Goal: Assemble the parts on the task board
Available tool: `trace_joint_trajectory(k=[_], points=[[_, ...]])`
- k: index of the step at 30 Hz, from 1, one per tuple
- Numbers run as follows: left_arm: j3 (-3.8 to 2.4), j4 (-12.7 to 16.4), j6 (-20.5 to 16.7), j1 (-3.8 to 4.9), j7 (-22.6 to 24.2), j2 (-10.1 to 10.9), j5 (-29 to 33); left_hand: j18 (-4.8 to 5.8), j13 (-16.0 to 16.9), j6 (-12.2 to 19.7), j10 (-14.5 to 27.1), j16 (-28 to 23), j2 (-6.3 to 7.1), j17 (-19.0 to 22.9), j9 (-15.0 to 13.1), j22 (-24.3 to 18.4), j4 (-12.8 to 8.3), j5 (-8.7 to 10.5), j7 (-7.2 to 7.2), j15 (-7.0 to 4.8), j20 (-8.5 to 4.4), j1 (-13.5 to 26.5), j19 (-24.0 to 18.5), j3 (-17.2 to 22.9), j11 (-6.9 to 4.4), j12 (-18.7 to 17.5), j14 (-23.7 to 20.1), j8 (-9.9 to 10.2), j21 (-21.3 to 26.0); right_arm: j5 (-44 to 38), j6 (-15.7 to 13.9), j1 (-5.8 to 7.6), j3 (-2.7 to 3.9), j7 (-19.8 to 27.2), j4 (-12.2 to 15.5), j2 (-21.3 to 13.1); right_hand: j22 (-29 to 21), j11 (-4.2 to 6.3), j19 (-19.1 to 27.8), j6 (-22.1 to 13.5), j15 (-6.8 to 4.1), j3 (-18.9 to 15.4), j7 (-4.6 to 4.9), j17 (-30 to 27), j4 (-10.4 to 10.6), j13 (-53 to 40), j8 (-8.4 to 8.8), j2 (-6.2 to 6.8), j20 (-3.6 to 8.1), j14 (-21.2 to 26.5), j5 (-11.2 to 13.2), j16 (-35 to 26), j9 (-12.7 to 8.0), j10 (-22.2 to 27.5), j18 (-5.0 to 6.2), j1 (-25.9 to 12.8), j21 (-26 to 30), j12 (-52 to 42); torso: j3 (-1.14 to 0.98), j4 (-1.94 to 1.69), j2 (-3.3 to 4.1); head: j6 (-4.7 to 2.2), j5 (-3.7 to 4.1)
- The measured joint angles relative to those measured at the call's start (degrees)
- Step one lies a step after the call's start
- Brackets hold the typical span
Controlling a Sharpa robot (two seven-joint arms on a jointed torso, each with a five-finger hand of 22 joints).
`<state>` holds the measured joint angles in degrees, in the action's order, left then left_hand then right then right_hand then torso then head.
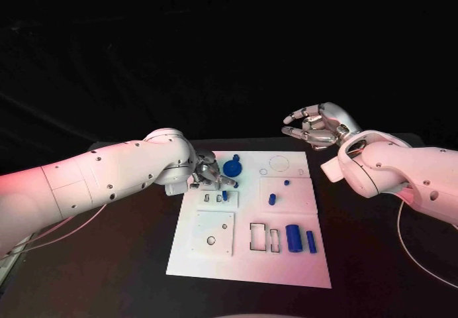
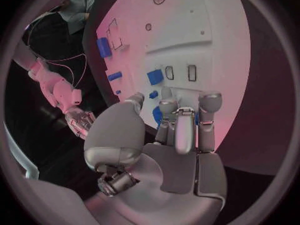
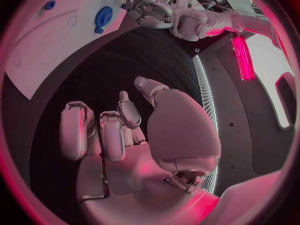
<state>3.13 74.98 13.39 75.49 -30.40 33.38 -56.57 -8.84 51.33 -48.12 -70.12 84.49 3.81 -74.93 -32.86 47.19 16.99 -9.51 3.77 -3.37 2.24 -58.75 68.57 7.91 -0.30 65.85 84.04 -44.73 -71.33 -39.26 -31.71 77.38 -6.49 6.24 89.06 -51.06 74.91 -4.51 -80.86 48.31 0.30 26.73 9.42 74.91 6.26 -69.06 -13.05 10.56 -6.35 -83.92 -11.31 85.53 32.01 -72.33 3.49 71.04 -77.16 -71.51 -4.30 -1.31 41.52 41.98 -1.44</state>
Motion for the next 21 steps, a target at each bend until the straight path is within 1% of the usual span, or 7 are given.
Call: trace_joint_trajectory(k=[5,7,9,14,19,20,21], points=[[0.13,-0.17,0.74,0.0,-0.15,-0.34,-0.04,0.0,-0.25,0.41,0.13,-0.22,-0.6,0.0,-0.23,-0.03,0.0,0.0,0.0,0.0,0.11,-0.6,-0.3,0.0,0.13,0.0,0.0,0.0,0.0,-0.01,0.0,0.0,0.0,-0.12,-0.12,0.03,0.0,-0.1,0.58,0.0,0.0,0.0,0.0,0.0,0.0,0.95,0.0,-0.24,-0.01,0.0,-0.22,-0.44,0.0,0.89,0.0,-0.24,0.73,0.74,0.02,0.0,0.0,0.07,0.04],[0.17,-0.2,0.99,0.0,-0.19,-0.4,-0.05,0.0,-0.28,0.41,0.42,-0.22,-0.33,0.0,-0.34,-0.02,0.0,0.0,0.0,0.0,0.11,-0.87,-0.3,0.0,0.0,-0.15,0.0,0.0,0.0,-0.01,0.0,0.0,0.0,-0.16,-0.14,0.05,0.0,-0.1,0.58,0.0,0.0,0.0,0.0,0.0,0.0,0.95,0.0,-0.24,-0.01,0.0,-0.22,-0.44,0.0,0.89,0.0,-0.24,0.74,0.74,0.02,-0.01,0.0,0.1,0.04],[0.18,-0.2,1.18,0.0,-0.24,-0.42,-0.05,0.0,-0.29,0.41,0.41,-0.22,-0.59,0.0,-0.46,-0.01,0.0,-0.27,0.01,0.0,0.11,-1.37,-0.3,0.0,0.0,-0.19,0.0,0.0,0.0,-0.01,0.0,0.0,0.0,-0.2,-0.17,0.06,0.0,-0.1,0.57,0.0,0.0,0.0,0.0,0.0,0.0,0.95,0.0,-0.24,-0.01,0.0,-0.22,-0.44,-0.01,0.89,0.0,-0.24,0.73,0.74,0.02,-0.01,-0.01,0.16,0.05],[0.2,-0.19,1.66,0.0,-0.33,-0.44,-0.06,0.0,-0.38,0.41,0.41,-0.22,-0.35,0.0,-0.52,0.03,0.0,-0.27,0.01,0.0,0.11,-1.62,-0.3,0.0,0.0,-0.19,0.0,0.0,0.0,-0.01,0.01,-0.01,-0.01,-0.27,-0.34,0.12,0.04,-0.11,0.57,0.0,0.0,0.0,0.0,0.0,0.0,0.95,0.0,-0.24,-0.01,0.0,-0.21,-0.44,-0.01,0.88,0.0,-0.24,0.73,0.74,0.0,-0.03,-0.04,0.27,0.09],[0.21,-0.14,2.19,0.0,-0.41,-0.5,-0.06,0.0,-0.38,0.62,0.41,-0.22,-0.63,0.01,-0.66,0.08,0.0,-0.66,0.2,0.0,0.12,-2.38,-0.3,0.0,0.0,-0.19,0.0,0.0,0.0,-0.01,0.01,-0.02,-0.02,-0.31,-0.46,0.19,0.04,-0.11,0.57,0.0,0.0,0.0,0.0,0.0,0.0,1.0,0.0,-0.24,-0.01,0.0,-0.21,-0.44,0.0,0.88,0.0,-0.24,0.85,0.9,-0.02,-0.05,-0.07,0.36,0.09],[0.21,-0.13,2.35,0.0,-0.44,-0.52,-0.06,0.0,-0.45,0.78,0.41,-0.22,-0.34,0.01,-0.77,0.14,0.0,-0.67,0.04,0.0,0.27,-2.66,-0.45,0.0,0.0,-0.19,0.0,0.0,0.0,-0.01,0.01,-0.02,-0.02,-0.32,-0.48,0.21,0.04,-0.11,0.57,0.0,0.0,0.0,0.0,0.0,0.0,1.05,0.0,-0.24,-0.01,0.0,-0.21,-0.44,0.03,0.88,0.0,-0.24,0.97,0.98,-0.02,-0.04,-0.07,0.38,0.09],[0.21,-0.13,2.46,0.0,-0.47,-0.54,-0.05,0.01,-0.46,0.81,0.41,-0.22,-0.63,0.01,-0.79,0.16,-0.02,-0.67,0.01,0.0,0.27,-2.91,-0.45,0.02,0.0,-0.19,0.0,0.0,0.0,-0.01,0.01,-0.02,-0.02,-0.33,-0.49,0.21,0.04,-0.11,0.57,0.0,0.0,0.0,0.0,0.0,0.0,1.05,0.0,-0.24,-0.01,0.0,-0.21,-0.44,0.04,0.88,0.0,-0.24,0.97,0.98,-0.03,-0.04,-0.08,0.4,0.09]])
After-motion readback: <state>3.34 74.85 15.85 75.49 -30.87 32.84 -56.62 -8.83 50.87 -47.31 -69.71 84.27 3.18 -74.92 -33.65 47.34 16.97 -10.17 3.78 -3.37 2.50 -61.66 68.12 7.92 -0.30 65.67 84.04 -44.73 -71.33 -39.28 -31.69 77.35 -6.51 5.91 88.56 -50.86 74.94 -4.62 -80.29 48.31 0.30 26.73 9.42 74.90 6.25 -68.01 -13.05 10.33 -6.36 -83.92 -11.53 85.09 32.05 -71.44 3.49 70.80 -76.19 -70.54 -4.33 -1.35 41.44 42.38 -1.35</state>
